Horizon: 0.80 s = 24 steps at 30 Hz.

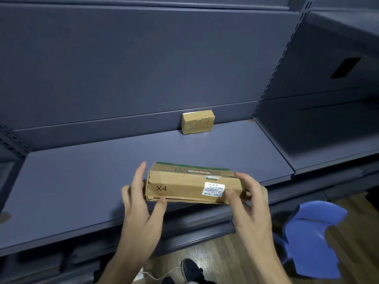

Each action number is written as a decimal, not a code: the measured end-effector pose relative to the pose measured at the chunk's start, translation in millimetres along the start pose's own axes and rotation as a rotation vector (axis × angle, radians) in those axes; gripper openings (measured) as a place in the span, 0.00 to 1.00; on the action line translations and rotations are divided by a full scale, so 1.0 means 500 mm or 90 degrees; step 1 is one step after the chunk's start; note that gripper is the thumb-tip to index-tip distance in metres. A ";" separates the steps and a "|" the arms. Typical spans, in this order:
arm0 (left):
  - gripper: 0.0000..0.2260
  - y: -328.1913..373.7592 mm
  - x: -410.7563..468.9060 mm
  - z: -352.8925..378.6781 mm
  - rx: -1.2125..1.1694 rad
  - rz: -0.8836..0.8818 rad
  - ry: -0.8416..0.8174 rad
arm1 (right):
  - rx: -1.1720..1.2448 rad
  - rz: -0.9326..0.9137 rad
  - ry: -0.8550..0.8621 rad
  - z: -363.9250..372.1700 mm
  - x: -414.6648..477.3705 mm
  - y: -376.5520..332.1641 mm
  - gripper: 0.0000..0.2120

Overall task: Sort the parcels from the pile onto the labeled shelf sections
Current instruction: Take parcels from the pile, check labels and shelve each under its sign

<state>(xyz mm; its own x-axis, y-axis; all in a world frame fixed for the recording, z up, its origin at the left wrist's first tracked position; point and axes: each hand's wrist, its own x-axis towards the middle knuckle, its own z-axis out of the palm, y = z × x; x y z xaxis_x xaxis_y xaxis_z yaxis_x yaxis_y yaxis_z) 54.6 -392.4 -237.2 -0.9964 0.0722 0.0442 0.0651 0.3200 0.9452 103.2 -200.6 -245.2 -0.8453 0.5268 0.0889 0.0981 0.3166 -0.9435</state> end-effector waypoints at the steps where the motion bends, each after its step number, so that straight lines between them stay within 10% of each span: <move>1: 0.26 -0.001 0.002 -0.001 -0.005 0.000 0.001 | 0.010 -0.001 0.013 -0.002 0.002 -0.001 0.16; 10: 0.04 -0.016 0.019 0.001 0.009 0.027 0.065 | 0.043 -0.033 0.018 0.006 0.030 0.000 0.09; 24: 0.26 -0.056 -0.116 -0.077 0.017 -0.035 0.303 | 0.097 -0.109 -0.354 0.156 0.041 -0.007 0.19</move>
<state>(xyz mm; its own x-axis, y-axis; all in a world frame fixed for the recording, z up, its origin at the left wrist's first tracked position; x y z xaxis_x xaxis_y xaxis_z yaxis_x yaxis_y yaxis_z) 108.3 -441.7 -253.6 -0.9119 -0.3842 0.1440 0.0073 0.3355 0.9420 44.8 -252.6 -264.8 -0.9945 -0.0270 0.1013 -0.1048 0.2223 -0.9693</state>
